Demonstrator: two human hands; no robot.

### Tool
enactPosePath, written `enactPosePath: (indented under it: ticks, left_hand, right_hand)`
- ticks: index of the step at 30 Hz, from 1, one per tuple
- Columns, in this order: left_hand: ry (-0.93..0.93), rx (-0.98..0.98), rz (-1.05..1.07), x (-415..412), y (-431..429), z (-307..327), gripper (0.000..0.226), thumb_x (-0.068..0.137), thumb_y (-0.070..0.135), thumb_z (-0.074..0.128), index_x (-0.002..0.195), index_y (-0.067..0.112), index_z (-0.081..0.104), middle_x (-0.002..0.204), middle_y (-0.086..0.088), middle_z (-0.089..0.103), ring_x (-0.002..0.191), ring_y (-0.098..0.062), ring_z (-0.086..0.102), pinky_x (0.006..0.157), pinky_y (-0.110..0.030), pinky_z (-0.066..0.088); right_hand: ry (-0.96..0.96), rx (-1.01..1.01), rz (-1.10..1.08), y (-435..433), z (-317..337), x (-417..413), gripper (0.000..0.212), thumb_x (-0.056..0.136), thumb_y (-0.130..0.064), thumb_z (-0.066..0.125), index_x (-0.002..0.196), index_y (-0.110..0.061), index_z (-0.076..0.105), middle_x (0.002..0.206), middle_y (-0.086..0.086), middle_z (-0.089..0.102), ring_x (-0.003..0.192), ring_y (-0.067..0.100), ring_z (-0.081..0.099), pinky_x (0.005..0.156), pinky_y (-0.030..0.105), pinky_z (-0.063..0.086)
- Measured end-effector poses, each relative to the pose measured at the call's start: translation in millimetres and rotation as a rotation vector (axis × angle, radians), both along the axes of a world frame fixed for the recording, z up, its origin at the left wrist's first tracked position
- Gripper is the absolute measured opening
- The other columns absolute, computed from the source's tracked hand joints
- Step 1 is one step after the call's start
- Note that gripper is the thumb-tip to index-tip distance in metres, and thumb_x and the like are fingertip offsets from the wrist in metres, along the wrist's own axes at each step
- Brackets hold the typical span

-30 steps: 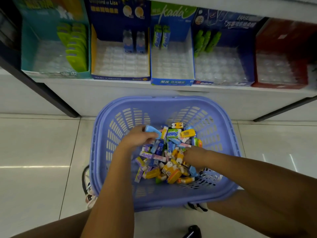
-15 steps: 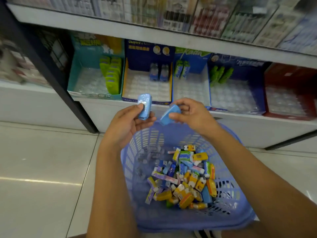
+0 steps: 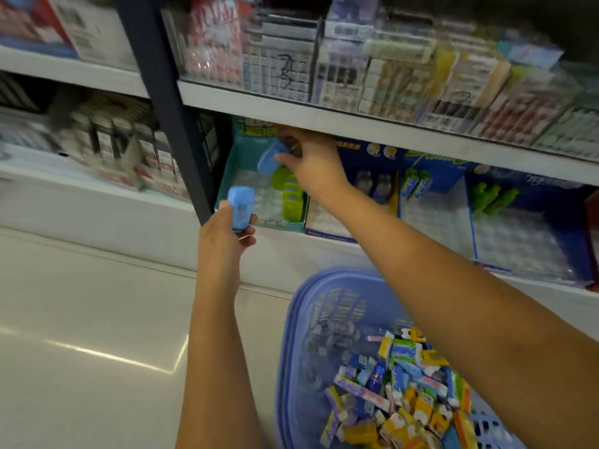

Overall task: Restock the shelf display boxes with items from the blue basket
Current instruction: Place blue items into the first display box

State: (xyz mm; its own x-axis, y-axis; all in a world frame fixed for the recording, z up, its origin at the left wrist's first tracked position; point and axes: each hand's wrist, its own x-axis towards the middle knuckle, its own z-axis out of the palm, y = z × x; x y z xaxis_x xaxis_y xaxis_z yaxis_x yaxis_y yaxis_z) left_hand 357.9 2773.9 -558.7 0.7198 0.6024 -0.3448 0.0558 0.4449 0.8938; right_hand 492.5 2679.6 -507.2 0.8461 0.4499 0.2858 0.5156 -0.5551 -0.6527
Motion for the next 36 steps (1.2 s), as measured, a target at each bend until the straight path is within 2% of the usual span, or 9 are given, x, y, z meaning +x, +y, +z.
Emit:
enactPosePath:
  ticks: [6, 11, 14, 17, 21, 25, 29, 33, 36]
  left_hand:
    - [0.054, 0.396, -0.08, 4, 14, -18, 0.033, 0.094, 0.031, 0.056, 0.117, 0.008, 0.061, 0.094, -0.002, 0.065, 0.078, -0.007, 0.062, 0.069, -0.022, 0.053]
    - [0.075, 0.528, -0.086, 7, 16, -22, 0.04, 0.092, 0.032, 0.059, 0.124, 0.008, 0.06, 0.1, -0.004, 0.067, 0.09, -0.017, 0.065, 0.086, -0.036, 0.055]
    - [0.066, 0.529, -0.095, 7, 19, -22, 0.039, 0.092, 0.033, 0.059, 0.123, 0.01, 0.061, 0.096, -0.002, 0.068, 0.088, -0.017, 0.065, 0.083, -0.032, 0.055]
    - [0.062, 0.514, -0.091, 8, 20, -23, 0.038, 0.091, 0.034, 0.059, 0.122, 0.012, 0.062, 0.089, 0.007, 0.066, 0.087, -0.016, 0.065, 0.077, -0.025, 0.053]
    - [0.067, 0.505, -0.07, 9, 18, -26, 0.038, 0.091, 0.034, 0.06, 0.123, 0.014, 0.061, 0.095, 0.003, 0.067, 0.087, -0.013, 0.065, 0.065, -0.013, 0.044]
    - [0.064, 0.471, -0.059, 10, 17, -25, 0.035, 0.09, 0.032, 0.062, 0.12, 0.015, 0.063, 0.089, 0.009, 0.065, 0.087, -0.014, 0.065, 0.067, -0.014, 0.046]
    - [0.065, 0.475, -0.014, 12, 12, -22, 0.035, 0.09, 0.032, 0.063, 0.119, 0.014, 0.064, 0.094, 0.002, 0.068, 0.086, -0.014, 0.065, 0.069, -0.015, 0.047]
    - [0.021, 0.468, 0.083, 12, 5, -17, 0.034, 0.089, 0.03, 0.064, 0.119, 0.014, 0.065, 0.1, -0.001, 0.069, 0.088, -0.011, 0.064, 0.07, -0.013, 0.048]
    - [-0.018, 0.492, 0.163, 13, 5, -12, 0.035, 0.089, 0.029, 0.065, 0.121, 0.015, 0.063, 0.102, 0.001, 0.068, 0.087, -0.003, 0.063, 0.068, -0.005, 0.047]
  right_hand:
    - [-0.01, -0.254, 0.028, 43, -18, 41, 0.03, 0.086, -0.019, 0.062, 0.116, -0.013, 0.06, 0.117, 0.008, 0.062, 0.109, 0.023, 0.057, 0.081, 0.021, 0.04]
    - [-0.06, -0.326, 0.058, 64, -26, 47, 0.031, 0.082, -0.017, 0.066, 0.113, -0.014, 0.062, 0.117, 0.01, 0.062, 0.109, 0.026, 0.057, 0.088, 0.024, 0.043]
    - [-0.079, -0.35, 0.065, 70, -29, 45, 0.031, 0.081, -0.015, 0.068, 0.112, -0.012, 0.064, 0.115, 0.012, 0.064, 0.107, 0.027, 0.058, 0.082, 0.022, 0.039]
    - [-0.067, -0.394, 0.056, 74, -28, 48, 0.033, 0.083, -0.018, 0.067, 0.114, -0.011, 0.064, 0.12, 0.014, 0.062, 0.112, 0.029, 0.057, 0.092, 0.028, 0.045]
    - [-0.129, -0.453, 0.073, 76, -33, 47, 0.028, 0.094, -0.019, 0.05, 0.116, -0.007, 0.063, 0.122, 0.015, 0.059, 0.114, 0.029, 0.054, 0.09, 0.028, 0.041]
    - [-0.221, -0.539, 0.029, 76, -37, 48, 0.028, 0.095, -0.017, 0.048, 0.118, -0.003, 0.059, 0.124, 0.017, 0.055, 0.116, 0.032, 0.051, 0.083, 0.025, 0.037]
    - [-0.252, -0.627, 0.028, 74, -27, 40, 0.031, 0.097, -0.018, 0.047, 0.122, -0.002, 0.056, 0.128, 0.019, 0.054, 0.12, 0.034, 0.049, 0.093, 0.031, 0.04]
    - [-0.107, -0.471, 0.018, 63, -4, 17, 0.041, 0.099, -0.036, 0.041, 0.135, -0.019, 0.049, 0.137, 0.012, 0.05, 0.123, 0.029, 0.047, 0.098, 0.031, 0.039]
    - [0.357, -0.116, 0.077, 43, 10, -10, 0.038, 0.092, -0.04, 0.056, 0.122, -0.016, 0.058, 0.109, 0.006, 0.065, 0.09, 0.016, 0.063, 0.073, 0.025, 0.051]
